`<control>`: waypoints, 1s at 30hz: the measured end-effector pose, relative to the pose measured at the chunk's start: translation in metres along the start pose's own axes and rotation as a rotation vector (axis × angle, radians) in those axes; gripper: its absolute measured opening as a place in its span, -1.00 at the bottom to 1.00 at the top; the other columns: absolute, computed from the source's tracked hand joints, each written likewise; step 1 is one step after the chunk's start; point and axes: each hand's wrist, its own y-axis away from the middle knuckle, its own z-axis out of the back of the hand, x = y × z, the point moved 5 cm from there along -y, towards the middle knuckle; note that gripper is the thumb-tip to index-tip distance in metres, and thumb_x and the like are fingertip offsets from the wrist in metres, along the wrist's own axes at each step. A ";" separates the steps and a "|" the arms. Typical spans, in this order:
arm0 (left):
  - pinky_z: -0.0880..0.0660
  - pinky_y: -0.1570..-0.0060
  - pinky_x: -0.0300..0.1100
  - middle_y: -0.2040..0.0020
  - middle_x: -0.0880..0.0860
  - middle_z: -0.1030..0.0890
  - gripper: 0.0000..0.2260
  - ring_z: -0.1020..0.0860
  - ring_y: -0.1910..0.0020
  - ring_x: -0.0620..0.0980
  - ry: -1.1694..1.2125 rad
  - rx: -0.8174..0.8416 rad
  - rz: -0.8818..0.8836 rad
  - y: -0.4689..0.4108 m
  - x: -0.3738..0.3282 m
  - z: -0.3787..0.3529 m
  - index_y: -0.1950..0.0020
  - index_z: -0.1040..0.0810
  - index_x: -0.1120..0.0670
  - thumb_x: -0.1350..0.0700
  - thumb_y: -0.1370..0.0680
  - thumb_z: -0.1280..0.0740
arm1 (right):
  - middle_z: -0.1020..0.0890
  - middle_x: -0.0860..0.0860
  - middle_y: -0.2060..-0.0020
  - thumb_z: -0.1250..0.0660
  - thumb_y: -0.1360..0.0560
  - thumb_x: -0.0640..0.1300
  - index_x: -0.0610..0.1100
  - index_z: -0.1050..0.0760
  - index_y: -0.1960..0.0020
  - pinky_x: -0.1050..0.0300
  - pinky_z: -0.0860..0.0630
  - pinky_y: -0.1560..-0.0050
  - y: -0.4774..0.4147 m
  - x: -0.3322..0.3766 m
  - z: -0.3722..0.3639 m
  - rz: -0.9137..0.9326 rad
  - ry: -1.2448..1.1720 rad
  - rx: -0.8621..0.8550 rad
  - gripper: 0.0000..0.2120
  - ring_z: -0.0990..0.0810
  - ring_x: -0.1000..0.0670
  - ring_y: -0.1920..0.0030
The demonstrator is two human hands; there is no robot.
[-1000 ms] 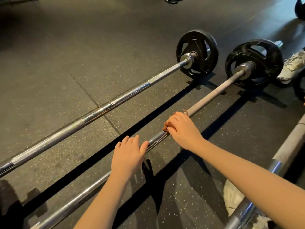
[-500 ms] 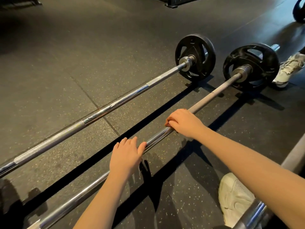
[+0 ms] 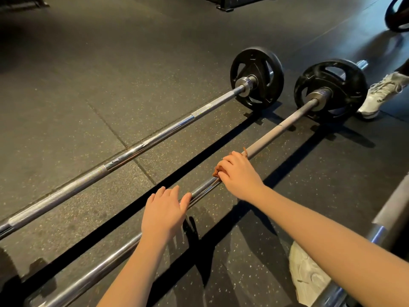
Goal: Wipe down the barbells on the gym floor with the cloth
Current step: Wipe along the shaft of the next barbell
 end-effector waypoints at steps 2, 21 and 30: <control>-0.21 -0.39 -0.04 -0.39 0.02 -0.45 -0.13 -0.27 -0.46 0.04 -0.002 0.006 0.005 0.001 -0.001 0.001 -0.48 -0.30 0.05 -0.31 -0.42 0.41 | -0.52 0.03 -0.16 -0.14 -0.62 0.01 -0.06 -0.50 -0.20 -0.05 -0.27 -0.37 -0.001 -0.004 0.005 0.031 -0.004 0.068 -0.74 -0.35 -0.03 -0.23; -0.18 -0.42 -0.02 -0.42 0.04 -0.42 -0.39 -0.19 -0.50 0.06 0.015 0.045 0.002 0.002 -0.001 0.000 -0.48 -0.29 0.06 -0.26 -0.60 0.14 | -0.51 -0.02 -0.08 -0.12 -0.63 -0.02 -0.11 -0.50 -0.13 -0.05 -0.18 -0.37 -0.002 -0.003 0.008 -0.042 0.024 0.046 -0.75 -0.39 -0.06 -0.17; -0.15 -0.45 -0.02 -0.45 0.03 -0.38 -0.37 -0.15 -0.52 0.05 0.017 0.057 0.006 0.001 -0.001 0.000 -0.52 -0.24 0.07 -0.27 -0.59 0.15 | -0.51 -0.01 -0.01 -0.12 -0.62 -0.01 -0.10 -0.49 -0.06 -0.03 -0.24 -0.33 -0.005 0.000 0.008 -0.062 0.013 0.021 -0.77 -0.40 -0.04 -0.11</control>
